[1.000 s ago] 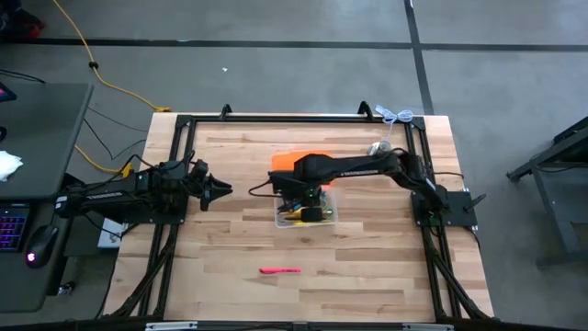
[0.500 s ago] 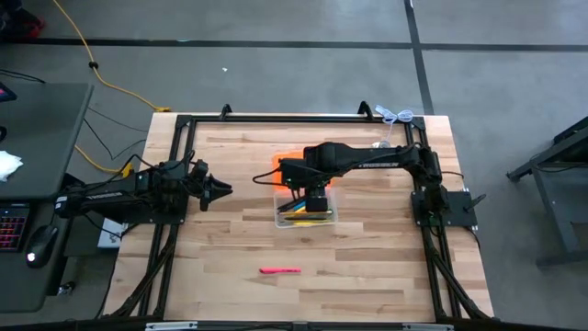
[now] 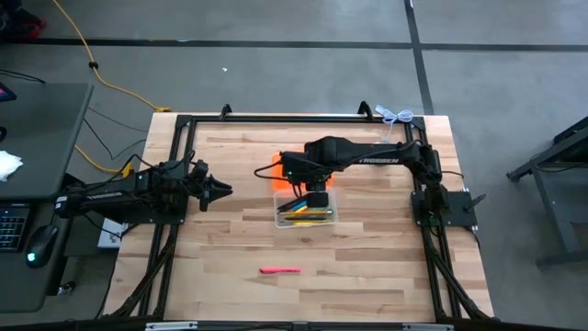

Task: Pick & place school supplies into a supply box
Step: Put the pink pen into the orange supply box

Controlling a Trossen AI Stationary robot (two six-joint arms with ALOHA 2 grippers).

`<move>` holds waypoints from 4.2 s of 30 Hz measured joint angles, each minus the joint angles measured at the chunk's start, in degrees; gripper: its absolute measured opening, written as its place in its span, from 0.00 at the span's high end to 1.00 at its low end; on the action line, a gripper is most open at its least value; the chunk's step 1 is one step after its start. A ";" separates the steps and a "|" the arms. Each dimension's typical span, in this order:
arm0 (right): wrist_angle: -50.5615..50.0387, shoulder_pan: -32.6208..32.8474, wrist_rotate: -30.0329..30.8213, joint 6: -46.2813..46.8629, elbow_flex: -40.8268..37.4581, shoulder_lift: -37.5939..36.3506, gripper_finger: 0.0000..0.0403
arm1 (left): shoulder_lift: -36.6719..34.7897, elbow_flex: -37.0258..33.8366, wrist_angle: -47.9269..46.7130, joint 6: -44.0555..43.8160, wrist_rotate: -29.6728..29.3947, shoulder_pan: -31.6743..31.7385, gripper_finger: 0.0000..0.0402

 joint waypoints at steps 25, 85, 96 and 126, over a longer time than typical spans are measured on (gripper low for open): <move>-6.52 0.13 -0.52 3.78 0.00 -14.50 0.74 | 0.01 0.02 6.40 -0.86 3.09 0.01 0.65; 42.34 18.23 20.54 30.81 -70.11 -72.17 0.74 | 51.62 30.02 10.26 4.12 -8.48 -22.80 0.65; 61.16 18.23 16.43 31.05 -83.73 -76.23 0.74 | 59.91 37.45 2.19 1.62 -7.19 -29.81 0.65; 59.21 24.68 8.85 26.26 -91.89 -93.20 0.74 | 85.62 58.71 -4.38 -14.84 -11.54 -37.54 0.65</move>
